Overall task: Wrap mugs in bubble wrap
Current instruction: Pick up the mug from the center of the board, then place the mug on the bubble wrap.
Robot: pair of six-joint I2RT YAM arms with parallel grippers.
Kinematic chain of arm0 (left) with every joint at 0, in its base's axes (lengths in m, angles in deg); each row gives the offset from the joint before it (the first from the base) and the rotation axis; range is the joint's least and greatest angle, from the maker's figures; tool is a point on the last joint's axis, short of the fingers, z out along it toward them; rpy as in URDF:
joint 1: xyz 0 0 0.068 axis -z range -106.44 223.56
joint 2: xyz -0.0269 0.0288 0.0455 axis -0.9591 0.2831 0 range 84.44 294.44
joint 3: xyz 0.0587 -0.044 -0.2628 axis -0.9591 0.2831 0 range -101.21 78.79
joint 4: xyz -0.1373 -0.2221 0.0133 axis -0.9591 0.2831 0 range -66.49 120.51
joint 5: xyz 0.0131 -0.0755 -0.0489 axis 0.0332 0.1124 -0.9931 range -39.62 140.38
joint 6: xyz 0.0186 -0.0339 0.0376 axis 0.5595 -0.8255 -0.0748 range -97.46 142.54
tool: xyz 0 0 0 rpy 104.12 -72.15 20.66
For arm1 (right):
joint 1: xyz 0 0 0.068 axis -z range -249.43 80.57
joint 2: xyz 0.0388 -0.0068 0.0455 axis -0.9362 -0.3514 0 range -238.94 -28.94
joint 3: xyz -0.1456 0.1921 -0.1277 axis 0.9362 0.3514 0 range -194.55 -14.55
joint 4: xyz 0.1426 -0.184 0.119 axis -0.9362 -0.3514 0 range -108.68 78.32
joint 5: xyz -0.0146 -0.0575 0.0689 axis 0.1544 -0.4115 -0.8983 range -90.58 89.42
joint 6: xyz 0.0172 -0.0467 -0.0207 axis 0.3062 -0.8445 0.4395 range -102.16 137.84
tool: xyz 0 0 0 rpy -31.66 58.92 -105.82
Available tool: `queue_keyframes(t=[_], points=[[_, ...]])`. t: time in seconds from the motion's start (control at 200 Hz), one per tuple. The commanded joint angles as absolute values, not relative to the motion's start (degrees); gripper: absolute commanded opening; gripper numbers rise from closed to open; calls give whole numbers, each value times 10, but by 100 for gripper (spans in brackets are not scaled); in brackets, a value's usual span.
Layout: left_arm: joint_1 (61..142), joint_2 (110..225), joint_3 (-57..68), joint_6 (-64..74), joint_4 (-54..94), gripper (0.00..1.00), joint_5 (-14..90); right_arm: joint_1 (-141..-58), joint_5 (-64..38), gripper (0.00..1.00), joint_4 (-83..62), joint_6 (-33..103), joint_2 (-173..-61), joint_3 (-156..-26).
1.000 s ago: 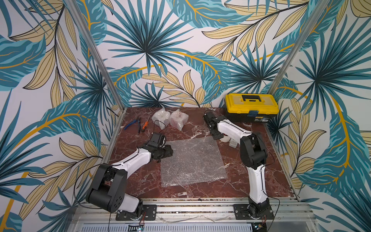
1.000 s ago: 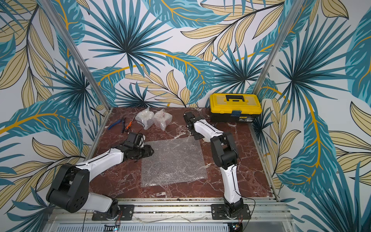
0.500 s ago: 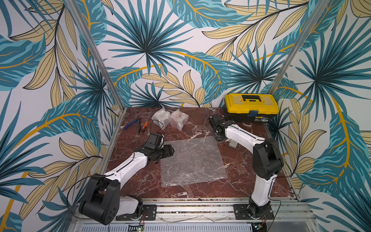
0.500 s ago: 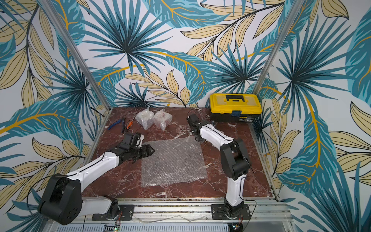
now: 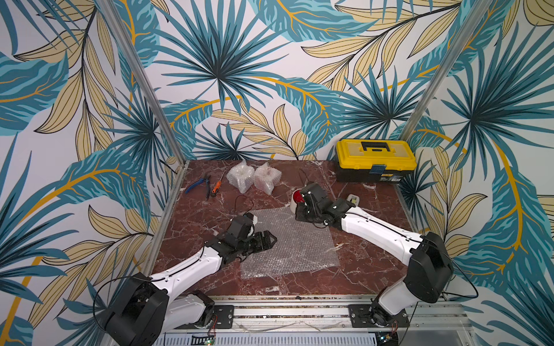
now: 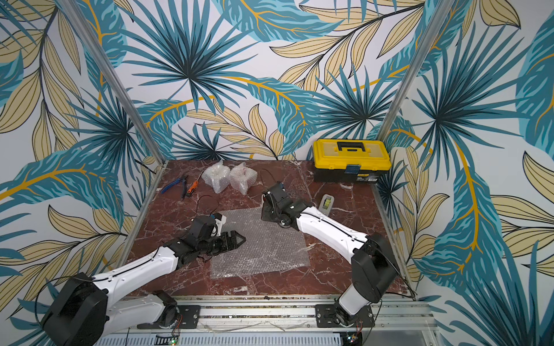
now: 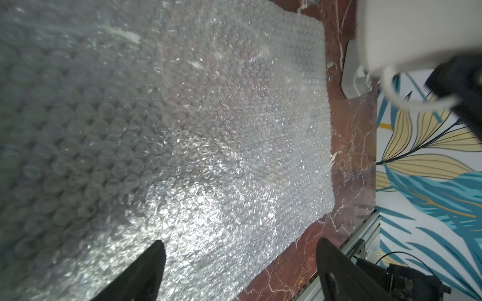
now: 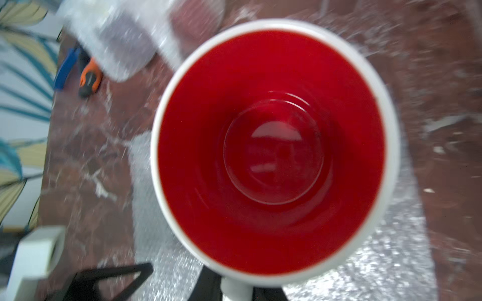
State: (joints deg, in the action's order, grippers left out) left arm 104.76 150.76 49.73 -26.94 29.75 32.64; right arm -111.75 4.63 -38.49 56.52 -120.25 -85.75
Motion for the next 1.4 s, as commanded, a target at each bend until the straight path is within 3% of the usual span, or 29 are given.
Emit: queue_keyframes(t=[0.0,0.621,1.197,1.267,1.397], points=[[1049,1474,544,-343,202,93,348,-1151,21,0,-332,523,-1200,-842],[985,1454,584,-393,149,100,320,-1231,133,0,-333,607,-1261,-810],[985,1474,573,-379,150,100,308,-1231,114,0,-292,614,-1274,-766],[985,1482,567,-366,151,100,303,-1231,100,13,-285,612,-1269,-755],[985,1503,538,-338,164,100,299,-1232,75,27,-276,607,-1246,-745]])
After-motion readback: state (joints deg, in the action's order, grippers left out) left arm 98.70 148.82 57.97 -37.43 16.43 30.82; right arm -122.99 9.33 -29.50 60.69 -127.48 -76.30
